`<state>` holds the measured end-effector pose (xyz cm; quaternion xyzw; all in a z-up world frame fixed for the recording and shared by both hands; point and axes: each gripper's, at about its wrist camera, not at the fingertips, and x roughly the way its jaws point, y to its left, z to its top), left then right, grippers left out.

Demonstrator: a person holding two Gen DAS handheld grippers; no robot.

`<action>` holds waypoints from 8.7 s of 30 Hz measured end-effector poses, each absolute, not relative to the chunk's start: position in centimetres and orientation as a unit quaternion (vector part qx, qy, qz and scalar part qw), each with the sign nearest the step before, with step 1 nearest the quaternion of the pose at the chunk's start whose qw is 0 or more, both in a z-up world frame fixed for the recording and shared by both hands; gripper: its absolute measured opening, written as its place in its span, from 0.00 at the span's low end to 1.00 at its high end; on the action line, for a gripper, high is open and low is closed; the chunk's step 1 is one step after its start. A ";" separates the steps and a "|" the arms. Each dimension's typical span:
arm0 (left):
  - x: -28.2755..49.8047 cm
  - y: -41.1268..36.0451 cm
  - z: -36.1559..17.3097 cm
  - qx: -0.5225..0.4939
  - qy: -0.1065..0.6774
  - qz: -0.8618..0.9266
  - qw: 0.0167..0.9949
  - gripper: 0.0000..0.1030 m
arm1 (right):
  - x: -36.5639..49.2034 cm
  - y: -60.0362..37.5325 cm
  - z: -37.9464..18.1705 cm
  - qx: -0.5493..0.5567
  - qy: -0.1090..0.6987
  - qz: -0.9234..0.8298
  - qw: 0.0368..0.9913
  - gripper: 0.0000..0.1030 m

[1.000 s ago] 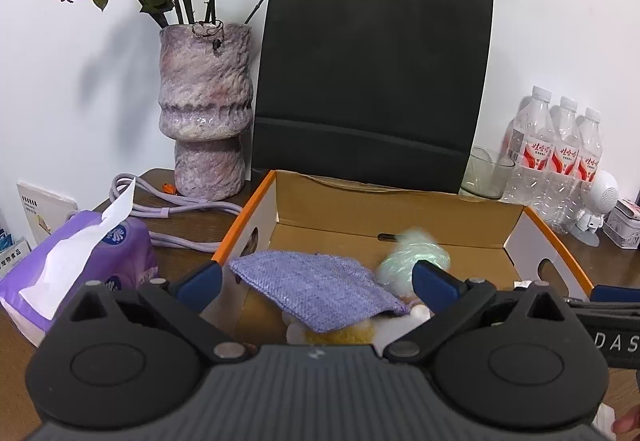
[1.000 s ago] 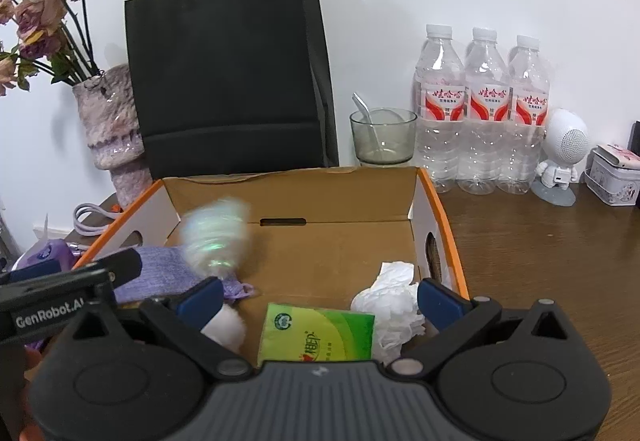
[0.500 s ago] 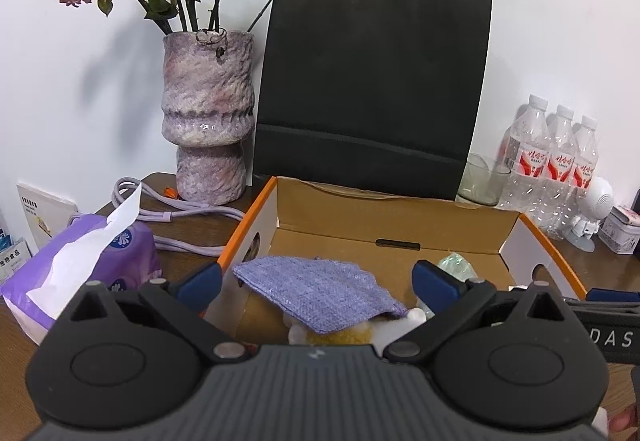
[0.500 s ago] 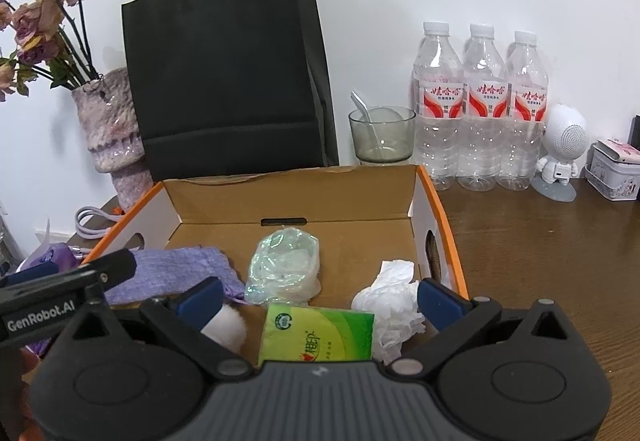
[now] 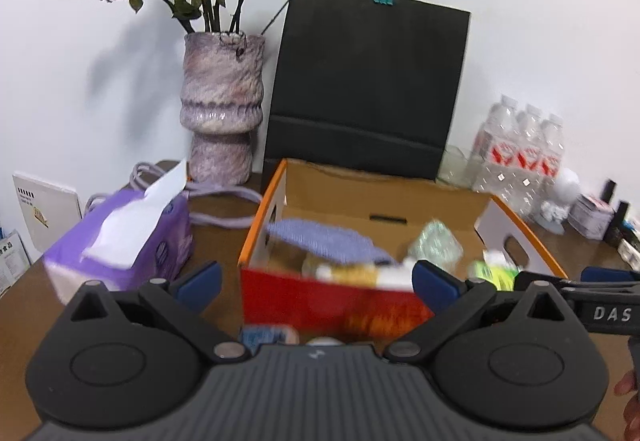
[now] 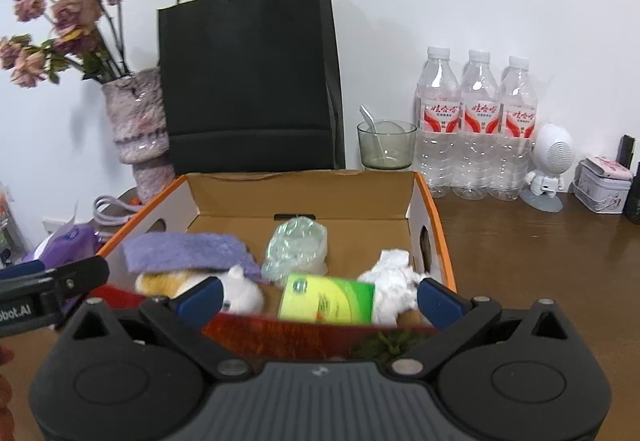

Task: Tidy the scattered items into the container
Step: 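Grasp the black cable with the right tool while the left reaches a small packet, then carry cable and packet into the cardboard box and open both tools, then move both tools back over the scattered items on the table, then grasp the white plastic bottle with the right tool while the left grasps the blue wrapper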

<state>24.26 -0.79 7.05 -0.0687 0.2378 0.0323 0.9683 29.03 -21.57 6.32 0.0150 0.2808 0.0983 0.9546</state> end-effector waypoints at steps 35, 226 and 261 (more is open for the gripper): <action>11.7 5.2 2.7 -0.085 0.299 -0.006 0.950 1.00 | 14.1 -16.3 -0.9 -0.042 0.328 0.181 0.926 0.70; 26.0 2.3 -0.7 0.004 0.327 0.014 0.945 0.57 | 27.3 -22.4 -0.6 -0.069 0.314 0.097 0.942 1.00; 19.9 -0.7 5.4 -0.012 0.235 -0.069 0.969 0.17 | 20.9 -23.7 5.7 0.006 0.217 0.150 0.965 0.63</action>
